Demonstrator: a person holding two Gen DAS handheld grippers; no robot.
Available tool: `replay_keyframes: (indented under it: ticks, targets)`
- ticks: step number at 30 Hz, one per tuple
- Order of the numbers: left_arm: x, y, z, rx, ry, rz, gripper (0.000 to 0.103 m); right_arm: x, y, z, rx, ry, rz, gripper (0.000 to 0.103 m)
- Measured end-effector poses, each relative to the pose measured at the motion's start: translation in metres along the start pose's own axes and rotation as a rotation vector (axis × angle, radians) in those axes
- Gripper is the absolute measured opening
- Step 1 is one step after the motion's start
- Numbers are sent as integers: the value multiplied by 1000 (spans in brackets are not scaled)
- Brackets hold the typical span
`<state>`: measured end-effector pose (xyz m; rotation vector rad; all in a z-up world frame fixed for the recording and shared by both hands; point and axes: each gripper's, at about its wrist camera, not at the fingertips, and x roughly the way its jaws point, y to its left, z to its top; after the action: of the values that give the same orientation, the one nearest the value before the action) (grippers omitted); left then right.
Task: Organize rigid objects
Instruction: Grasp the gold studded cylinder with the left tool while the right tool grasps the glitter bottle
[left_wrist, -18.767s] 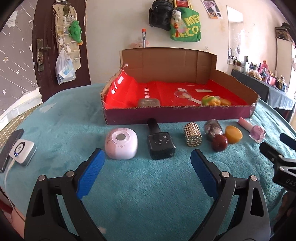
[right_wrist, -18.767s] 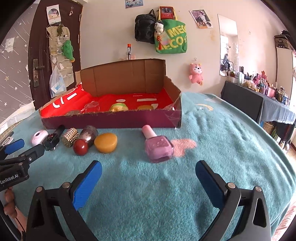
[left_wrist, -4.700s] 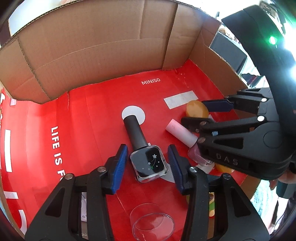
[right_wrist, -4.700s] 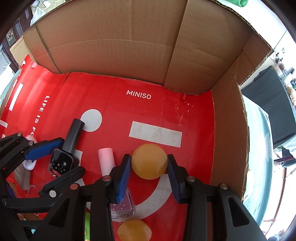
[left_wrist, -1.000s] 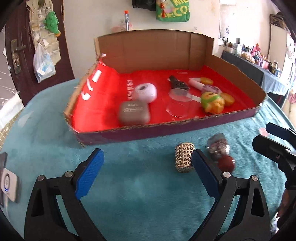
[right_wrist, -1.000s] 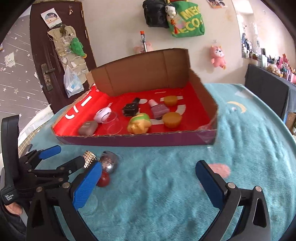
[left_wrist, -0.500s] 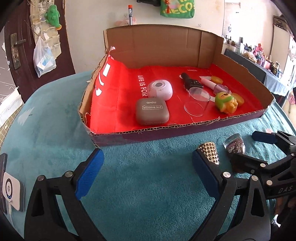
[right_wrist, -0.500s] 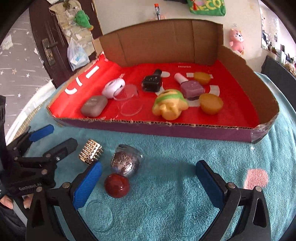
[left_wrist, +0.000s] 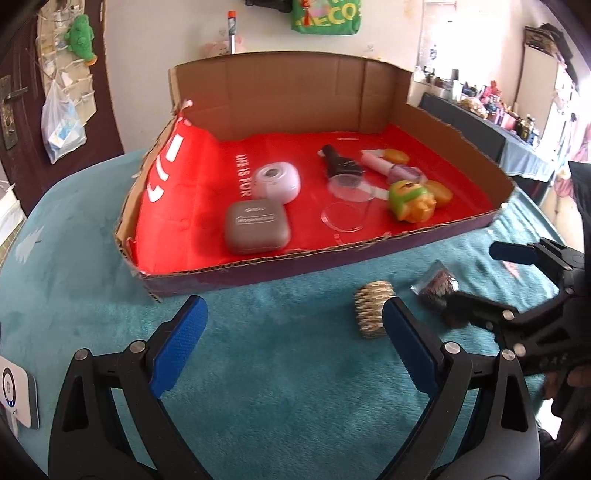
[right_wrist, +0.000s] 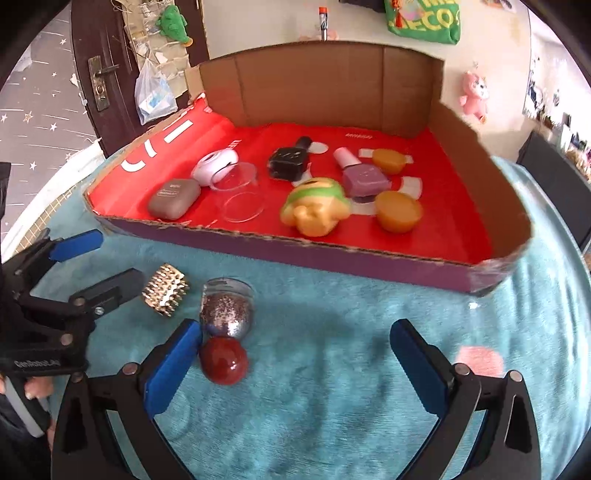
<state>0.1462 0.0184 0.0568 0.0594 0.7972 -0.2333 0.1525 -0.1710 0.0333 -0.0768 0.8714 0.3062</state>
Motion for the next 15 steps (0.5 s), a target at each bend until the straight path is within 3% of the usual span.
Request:
replay_keyframes:
  ticks: [4,8,14,15]
  targets:
    - [0,-10,2,22,2,-44,97,-3,-8,1,-14,-17,19,103]
    - [8,-19,0,60,31,-44,95,4,-14,-1,3,21,126,99]
    - [16,-25,2,69,53,-56,74,7,-6,-1,-36,19,164,94]
    - [17,-26,2,69,58,-60,66,8,-3,0,-49,21,168,91]
